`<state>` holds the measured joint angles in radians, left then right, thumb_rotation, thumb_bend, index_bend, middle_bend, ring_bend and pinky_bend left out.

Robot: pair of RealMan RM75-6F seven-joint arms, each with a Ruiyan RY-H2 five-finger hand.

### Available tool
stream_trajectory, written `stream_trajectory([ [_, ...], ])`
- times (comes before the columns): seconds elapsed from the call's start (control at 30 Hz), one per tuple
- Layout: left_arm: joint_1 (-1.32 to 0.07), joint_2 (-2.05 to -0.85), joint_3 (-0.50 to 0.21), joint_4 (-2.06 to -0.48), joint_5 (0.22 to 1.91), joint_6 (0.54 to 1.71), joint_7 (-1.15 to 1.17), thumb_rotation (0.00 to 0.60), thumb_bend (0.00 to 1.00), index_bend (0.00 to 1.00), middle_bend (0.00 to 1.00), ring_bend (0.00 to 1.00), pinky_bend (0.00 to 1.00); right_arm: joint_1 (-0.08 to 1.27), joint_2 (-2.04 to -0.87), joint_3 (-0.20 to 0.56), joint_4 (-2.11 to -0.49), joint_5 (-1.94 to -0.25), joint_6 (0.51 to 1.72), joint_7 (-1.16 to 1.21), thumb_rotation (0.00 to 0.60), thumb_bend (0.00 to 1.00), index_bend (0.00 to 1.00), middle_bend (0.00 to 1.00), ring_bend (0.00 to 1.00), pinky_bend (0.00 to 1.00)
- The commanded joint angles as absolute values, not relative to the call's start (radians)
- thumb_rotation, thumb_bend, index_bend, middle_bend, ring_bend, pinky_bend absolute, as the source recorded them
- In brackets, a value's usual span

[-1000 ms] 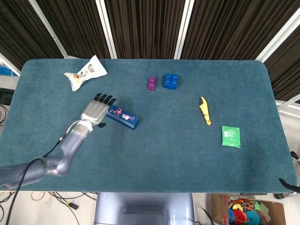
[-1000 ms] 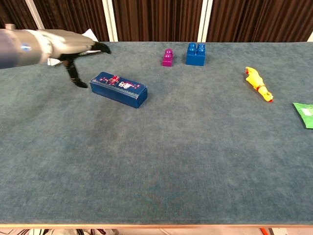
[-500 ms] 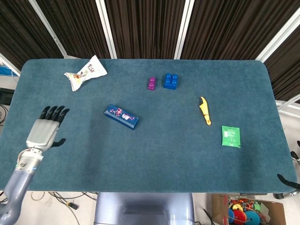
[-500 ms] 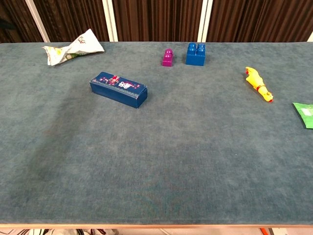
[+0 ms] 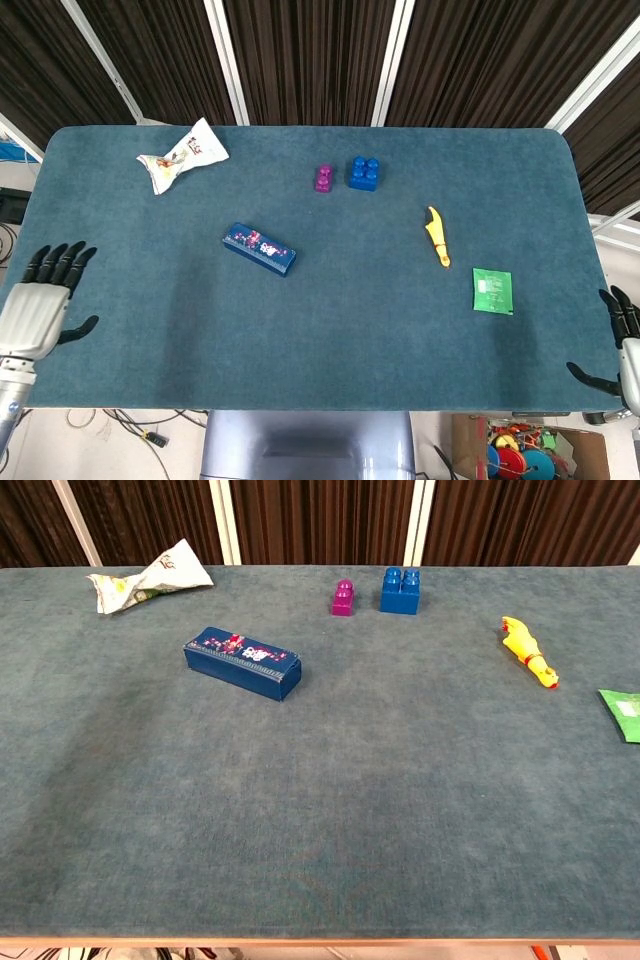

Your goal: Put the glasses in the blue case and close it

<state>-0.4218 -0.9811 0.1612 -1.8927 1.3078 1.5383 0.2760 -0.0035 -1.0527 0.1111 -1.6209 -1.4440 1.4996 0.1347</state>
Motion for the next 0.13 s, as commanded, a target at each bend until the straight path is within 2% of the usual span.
stream_trajectory([
  [0.03, -0.396, -0.975, 0.156, -1.875, 1.33, 1.553, 0.26, 0.6, 0.18, 0.07, 0.04, 0.0, 0.01, -0.001, -1.055, 0.11, -1.619, -1.448, 1.501, 0.135, 0.6, 0.17, 0.0, 0.03, 0.12, 0.24],
  [0.13, -0.386, -0.963, 0.155, -1.883, 1.316, 1.521, 0.263, 0.6, 0.18, 0.07, 0.04, 0.0, 0.01, 0.0, -1.057, 0.11, -1.618, -1.45, 1.503, 0.133, 0.6, 0.17, 0.0, 0.03, 0.12, 0.24],
])
